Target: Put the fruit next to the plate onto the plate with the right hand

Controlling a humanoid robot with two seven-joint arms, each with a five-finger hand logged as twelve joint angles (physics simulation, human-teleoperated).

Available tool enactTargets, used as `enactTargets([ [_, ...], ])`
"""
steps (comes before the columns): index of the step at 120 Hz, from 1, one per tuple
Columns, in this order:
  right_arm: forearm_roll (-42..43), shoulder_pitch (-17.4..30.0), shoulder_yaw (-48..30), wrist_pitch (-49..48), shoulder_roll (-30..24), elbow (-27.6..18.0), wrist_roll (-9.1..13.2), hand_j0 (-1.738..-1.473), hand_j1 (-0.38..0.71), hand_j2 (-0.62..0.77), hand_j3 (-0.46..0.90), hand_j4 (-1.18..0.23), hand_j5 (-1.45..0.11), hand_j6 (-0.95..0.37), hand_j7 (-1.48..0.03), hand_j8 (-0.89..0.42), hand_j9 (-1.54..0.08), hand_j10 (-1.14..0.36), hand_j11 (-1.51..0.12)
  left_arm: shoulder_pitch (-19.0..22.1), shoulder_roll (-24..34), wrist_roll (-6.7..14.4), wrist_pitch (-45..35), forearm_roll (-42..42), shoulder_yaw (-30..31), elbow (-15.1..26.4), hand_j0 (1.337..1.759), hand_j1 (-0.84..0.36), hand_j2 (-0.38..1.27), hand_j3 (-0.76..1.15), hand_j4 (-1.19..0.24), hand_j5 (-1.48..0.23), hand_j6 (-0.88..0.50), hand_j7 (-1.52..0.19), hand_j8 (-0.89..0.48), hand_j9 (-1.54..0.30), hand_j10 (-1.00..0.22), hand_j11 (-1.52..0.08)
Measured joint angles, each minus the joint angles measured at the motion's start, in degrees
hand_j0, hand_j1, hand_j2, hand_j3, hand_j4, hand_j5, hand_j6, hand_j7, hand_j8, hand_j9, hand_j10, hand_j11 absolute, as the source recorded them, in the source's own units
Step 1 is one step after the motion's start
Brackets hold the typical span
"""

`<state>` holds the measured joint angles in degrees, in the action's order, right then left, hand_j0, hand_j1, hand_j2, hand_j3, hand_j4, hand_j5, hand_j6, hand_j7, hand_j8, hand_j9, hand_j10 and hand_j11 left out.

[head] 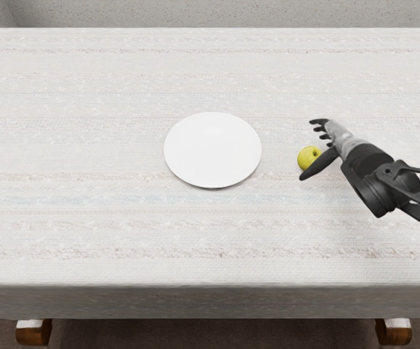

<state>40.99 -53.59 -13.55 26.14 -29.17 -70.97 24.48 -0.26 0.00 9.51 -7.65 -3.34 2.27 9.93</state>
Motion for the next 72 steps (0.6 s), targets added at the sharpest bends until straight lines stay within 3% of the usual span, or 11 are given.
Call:
enactTargets([
  [72,0.0,0.3,0.1,0.0,0.2,0.0,0.0,-1.658,0.13,-0.07,0.0,-0.41,-0.54,-0.41,-0.53,-0.41,-0.54,-0.41,-0.54,0.1,0.0,0.0,0.0,0.0,0.0,0.0,1.658,0.34,0.0,0.0,-0.01,-0.01,-0.01,-0.01,-0.01,-0.01,-0.01,-0.01],
])
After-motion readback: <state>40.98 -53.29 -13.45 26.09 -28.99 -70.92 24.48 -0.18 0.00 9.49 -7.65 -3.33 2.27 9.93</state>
